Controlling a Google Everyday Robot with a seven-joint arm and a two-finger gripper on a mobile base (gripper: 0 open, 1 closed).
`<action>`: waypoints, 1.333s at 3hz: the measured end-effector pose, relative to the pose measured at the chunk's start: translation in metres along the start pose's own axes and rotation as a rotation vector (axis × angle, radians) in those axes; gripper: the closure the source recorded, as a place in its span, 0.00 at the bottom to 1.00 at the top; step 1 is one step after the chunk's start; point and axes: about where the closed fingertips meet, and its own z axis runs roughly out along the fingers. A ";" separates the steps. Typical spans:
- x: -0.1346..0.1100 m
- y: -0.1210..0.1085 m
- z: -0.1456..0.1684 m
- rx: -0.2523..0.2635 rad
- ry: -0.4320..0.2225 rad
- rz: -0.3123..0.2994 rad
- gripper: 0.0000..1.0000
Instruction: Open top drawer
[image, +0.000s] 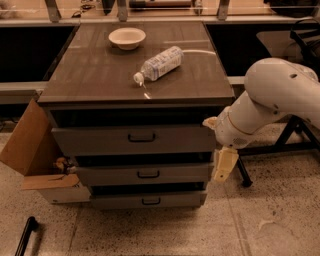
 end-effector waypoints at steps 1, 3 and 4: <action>0.000 0.000 0.000 0.000 0.000 0.000 0.00; -0.004 -0.032 0.028 0.025 0.034 -0.071 0.00; -0.005 -0.049 0.045 0.028 0.026 -0.088 0.00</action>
Offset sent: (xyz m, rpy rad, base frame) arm 0.0421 0.0125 -0.0249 -0.0801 -0.0647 0.0581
